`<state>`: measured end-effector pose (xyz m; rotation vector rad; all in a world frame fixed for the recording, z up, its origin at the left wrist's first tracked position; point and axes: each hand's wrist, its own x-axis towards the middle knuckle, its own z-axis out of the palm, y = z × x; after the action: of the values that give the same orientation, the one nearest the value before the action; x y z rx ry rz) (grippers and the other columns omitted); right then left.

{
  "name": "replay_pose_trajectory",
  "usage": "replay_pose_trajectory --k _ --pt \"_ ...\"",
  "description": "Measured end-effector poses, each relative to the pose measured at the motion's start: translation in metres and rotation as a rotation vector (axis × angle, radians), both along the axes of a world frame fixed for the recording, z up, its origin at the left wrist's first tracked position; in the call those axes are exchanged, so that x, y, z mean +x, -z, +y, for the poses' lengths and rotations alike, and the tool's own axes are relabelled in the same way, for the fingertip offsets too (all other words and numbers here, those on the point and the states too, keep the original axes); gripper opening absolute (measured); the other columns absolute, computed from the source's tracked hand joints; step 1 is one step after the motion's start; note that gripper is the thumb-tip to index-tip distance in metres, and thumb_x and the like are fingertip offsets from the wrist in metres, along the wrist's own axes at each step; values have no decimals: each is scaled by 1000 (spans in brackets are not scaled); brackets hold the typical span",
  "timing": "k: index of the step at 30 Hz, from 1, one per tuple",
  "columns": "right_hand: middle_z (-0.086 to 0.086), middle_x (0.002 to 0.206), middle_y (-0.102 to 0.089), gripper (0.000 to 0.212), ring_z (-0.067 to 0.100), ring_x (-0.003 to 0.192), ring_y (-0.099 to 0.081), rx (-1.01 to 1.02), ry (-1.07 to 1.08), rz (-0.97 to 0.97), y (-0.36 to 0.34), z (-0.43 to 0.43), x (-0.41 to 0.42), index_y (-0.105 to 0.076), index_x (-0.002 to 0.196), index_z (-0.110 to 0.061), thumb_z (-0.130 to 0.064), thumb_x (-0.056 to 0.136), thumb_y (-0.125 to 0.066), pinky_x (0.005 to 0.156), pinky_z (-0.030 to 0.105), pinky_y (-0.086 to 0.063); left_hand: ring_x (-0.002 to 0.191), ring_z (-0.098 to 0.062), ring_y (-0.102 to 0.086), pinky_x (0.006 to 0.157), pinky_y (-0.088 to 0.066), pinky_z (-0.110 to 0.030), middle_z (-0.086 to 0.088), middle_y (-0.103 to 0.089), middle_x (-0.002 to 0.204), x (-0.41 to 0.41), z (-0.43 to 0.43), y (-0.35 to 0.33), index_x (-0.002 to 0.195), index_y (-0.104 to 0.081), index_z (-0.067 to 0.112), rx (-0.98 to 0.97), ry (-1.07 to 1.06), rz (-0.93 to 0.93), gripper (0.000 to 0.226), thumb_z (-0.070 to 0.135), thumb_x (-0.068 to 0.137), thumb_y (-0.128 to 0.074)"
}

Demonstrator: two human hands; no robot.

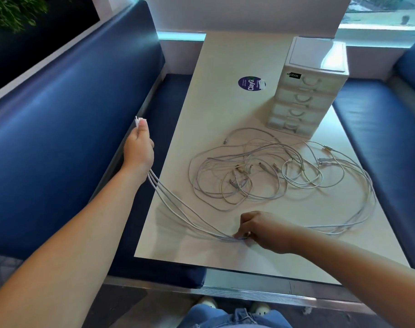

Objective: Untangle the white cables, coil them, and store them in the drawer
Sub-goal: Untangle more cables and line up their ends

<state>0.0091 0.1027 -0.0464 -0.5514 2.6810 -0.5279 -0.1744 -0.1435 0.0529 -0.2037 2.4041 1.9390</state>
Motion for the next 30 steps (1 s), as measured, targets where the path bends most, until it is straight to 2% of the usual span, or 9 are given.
replay_pose_trajectory --k 4,9,11,14,19,21,24,27,30 --pt "-5 98 -61 34 19 88 -59 -7 0 44 2 1 2 -69 106 -28 -7 83 -57 76 29 -47 47 -8 -20 48 -21 -25 7 -28 59 -4 -2 -1 72 -35 24 6 41 15 40 49 104 -32" --pt "-2 86 -62 15 23 75 -60 -67 42 127 8 2 10 -71 89 -21 -11 81 -63 68 27 -46 43 -4 -23 42 -23 -19 8 -29 59 -4 -2 -1 72 -36 24 35 59 17 39 47 104 -34" --pt "-1 87 -63 16 24 78 -60 -81 41 141 10 2 12 -73 91 -22 -12 82 -63 71 27 -48 40 -4 -23 38 -23 -17 8 -28 58 -2 -1 -1 72 -36 24 37 82 14 39 47 104 -35" --pt "-4 91 -61 24 21 81 -57 -62 30 192 11 6 15 -73 98 -29 -14 84 -62 74 24 -46 47 -6 -25 46 -25 -22 8 -31 61 1 3 2 72 -37 24 1 113 29 39 49 102 -40" --pt "-2 105 -62 33 13 95 -54 -102 52 35 -3 13 14 -67 118 -27 -15 91 -53 84 20 -39 53 -8 -30 51 -28 -26 6 -36 62 8 15 5 68 -38 24 -47 122 76 40 46 97 -54" --pt "-2 100 -65 28 12 86 -59 -169 116 38 -8 16 10 -68 116 -21 -17 92 -54 80 22 -46 51 -8 -29 51 -27 -25 6 -34 59 14 21 4 66 -37 23 -43 109 86 43 46 98 -53" --pt "-3 93 -63 16 14 74 -61 -207 296 177 -9 25 -4 -70 101 -18 -20 88 -62 74 34 -52 47 -6 -27 49 -26 -24 9 -33 55 25 30 1 64 -36 23 -16 72 71 44 48 99 -48" --pt "2 96 -59 19 23 85 -61 -139 453 280 -4 32 -22 -67 99 -14 -24 83 -70 77 35 -51 43 -6 -25 47 -24 -24 12 -29 50 35 35 -2 62 -32 22 -13 52 85 48 48 100 -45" --pt "4 103 -59 27 27 94 -57 -39 482 248 3 35 -36 -65 104 -15 -28 81 -71 79 35 -49 41 -6 -24 47 -23 -24 13 -29 46 43 39 -4 62 -30 20 -31 52 98 49 47 101 -44"
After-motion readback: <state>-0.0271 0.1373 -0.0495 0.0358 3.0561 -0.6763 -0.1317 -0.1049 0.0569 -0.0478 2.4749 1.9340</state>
